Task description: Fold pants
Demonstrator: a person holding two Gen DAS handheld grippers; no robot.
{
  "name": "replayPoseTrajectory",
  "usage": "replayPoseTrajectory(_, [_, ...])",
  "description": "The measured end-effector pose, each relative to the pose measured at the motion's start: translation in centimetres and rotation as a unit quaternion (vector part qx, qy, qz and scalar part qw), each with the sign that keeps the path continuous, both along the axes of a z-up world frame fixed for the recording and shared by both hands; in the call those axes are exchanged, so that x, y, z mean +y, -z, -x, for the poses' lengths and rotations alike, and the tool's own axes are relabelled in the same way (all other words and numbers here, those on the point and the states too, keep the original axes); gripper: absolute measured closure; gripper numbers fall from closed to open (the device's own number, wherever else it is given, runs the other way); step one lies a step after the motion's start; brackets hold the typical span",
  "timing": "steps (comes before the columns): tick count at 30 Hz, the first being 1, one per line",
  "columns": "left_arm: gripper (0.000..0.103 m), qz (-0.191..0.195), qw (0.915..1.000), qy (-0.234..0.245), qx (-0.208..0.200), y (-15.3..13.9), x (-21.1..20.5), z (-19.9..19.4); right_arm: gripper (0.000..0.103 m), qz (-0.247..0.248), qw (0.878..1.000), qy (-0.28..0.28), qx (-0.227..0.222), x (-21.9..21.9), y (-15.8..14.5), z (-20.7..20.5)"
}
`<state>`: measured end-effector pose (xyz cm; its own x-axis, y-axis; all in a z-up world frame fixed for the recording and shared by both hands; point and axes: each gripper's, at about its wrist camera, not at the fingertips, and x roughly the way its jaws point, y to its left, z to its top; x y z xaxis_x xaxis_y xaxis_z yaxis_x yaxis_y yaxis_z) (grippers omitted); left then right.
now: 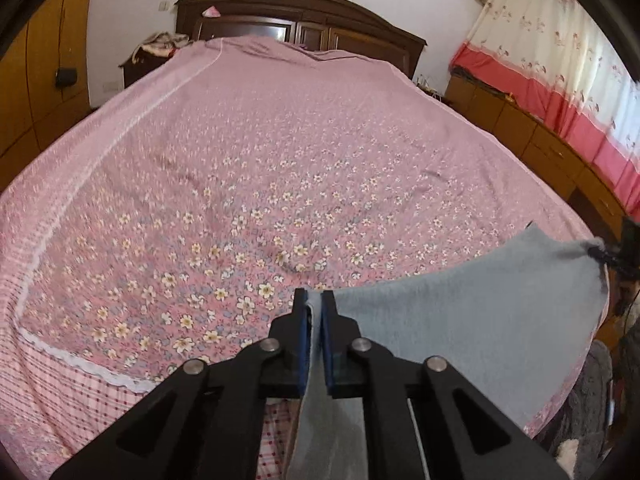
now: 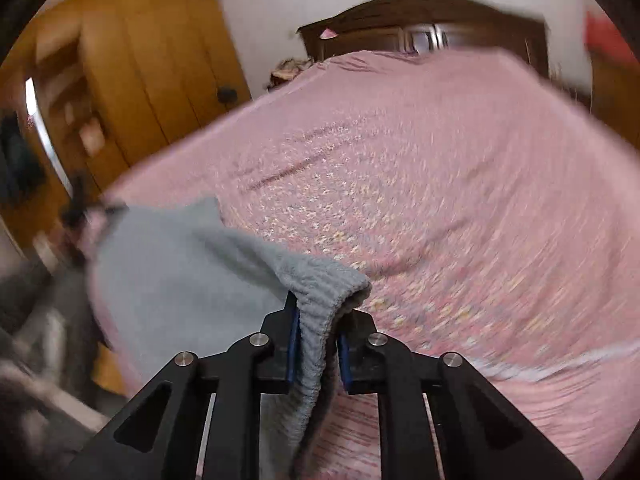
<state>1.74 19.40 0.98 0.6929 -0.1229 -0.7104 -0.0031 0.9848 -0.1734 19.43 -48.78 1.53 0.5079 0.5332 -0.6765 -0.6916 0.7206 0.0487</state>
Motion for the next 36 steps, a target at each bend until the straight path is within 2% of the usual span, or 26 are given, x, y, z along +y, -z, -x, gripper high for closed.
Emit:
replayPoseTrajectory(2, [0.097, -0.016, 0.9999, 0.001, 0.0, 0.2, -0.4, -0.1, 0.087, 0.038, 0.999, -0.001, -0.02, 1.1, -0.5, 0.3])
replayPoseTrajectory(5, [0.097, -0.003, 0.9998, -0.014, -0.013, 0.2, -0.1, -0.4, 0.088, 0.065, 0.997, 0.003, -0.043, 1.8, -0.9, 0.2])
replayPoseTrajectory(7, [0.098, 0.003, 0.9995, -0.024, -0.023, 0.1, 0.2, -0.4, 0.089, 0.061, 0.997, 0.013, -0.055, 2.2, -1.2, -0.3])
replayPoseTrajectory(12, [0.098, -0.016, 0.9984, -0.035, -0.041, -1.1, 0.6, -1.9, 0.089, 0.069, 0.995, 0.024, -0.063, 3.7, -1.0, -3.0])
replayPoseTrajectory(18, [0.098, 0.006, 0.997, -0.055, -0.055, -1.7, 2.9, -4.3, 0.089, 0.049, 0.996, 0.039, -0.066, 5.2, -0.4, -6.5])
replayPoseTrajectory(21, [0.098, 0.01, 0.9974, -0.06, -0.038, -0.7, 3.6, -6.1, 0.089, 0.057, 0.996, 0.043, -0.045, 5.9, 0.9, -8.5])
replayPoseTrajectory(24, [0.097, -0.006, 0.9983, -0.053, 0.025, 2.8, 3.4, -8.3, 0.086, 0.085, 0.995, 0.047, -0.004, 6.8, 3.8, -10.4])
replayPoseTrajectory(25, [0.095, -0.01, 0.9979, -0.049, 0.041, 3.6, 3.3, -8.7, 0.085, 0.096, 0.994, 0.051, 0.007, 7.0, 4.7, -10.7])
replayPoseTrajectory(27, [0.095, -0.014, 0.9982, -0.043, 0.038, 3.8, 3.1, -8.5, 0.08, 0.098, 0.993, 0.059, 0.004, 6.9, 5.0, -10.4])
replayPoseTrajectory(28, [0.089, -0.008, 0.9985, -0.041, 0.037, 3.3, 3.4, -8.1, 0.078, 0.098, 0.993, 0.062, -0.001, 6.7, 4.7, -10.0])
replayPoseTrajectory(29, [0.079, -0.005, 0.9982, -0.043, 0.042, 2.4, 4.0, -7.5, 0.077, 0.097, 0.993, 0.063, -0.004, 6.5, 4.2, -9.6])
replayPoseTrajectory(31, [0.064, -0.022, 0.9974, -0.056, 0.04, 1.0, 4.8, -6.7, 0.072, 0.095, 0.994, 0.06, -0.017, 6.3, 2.3, -8.8])
replayPoseTrajectory(32, [0.063, -0.05, 0.9962, -0.067, 0.026, -0.4, 5.1, -6.3, 0.065, 0.091, 0.994, 0.052, -0.02, 6.6, 1.5, -8.6])
replayPoseTrajectory(33, [0.063, -0.055, 0.9959, -0.071, 0.014, -1.5, 5.3, -6.3, 0.06, 0.086, 0.995, 0.039, -0.017, 7.2, 0.7, -8.6])
replayPoseTrajectory(34, [0.062, -0.051, 0.9961, -0.072, 0.009, -2.1, 5.4, -6.5, 0.044, 0.081, 0.996, 0.022, -0.009, 8.3, 0.0, -9.0])
replayPoseTrajectory(35, [0.062, -0.038, 0.9968, -0.07, 0.003, -3.0, 5.2, -7.1, 0.034, 0.073, 0.997, 0.004, -0.002, 9.6, -0.5, -9.4])
replayPoseTrajectory(36, [0.062, -0.026, 0.9975, -0.066, -0.002, -3.7, 4.8, -7.7, 0.033, 0.065, 0.998, -0.018, 0.002, 11.6, -1.1, -10.1])
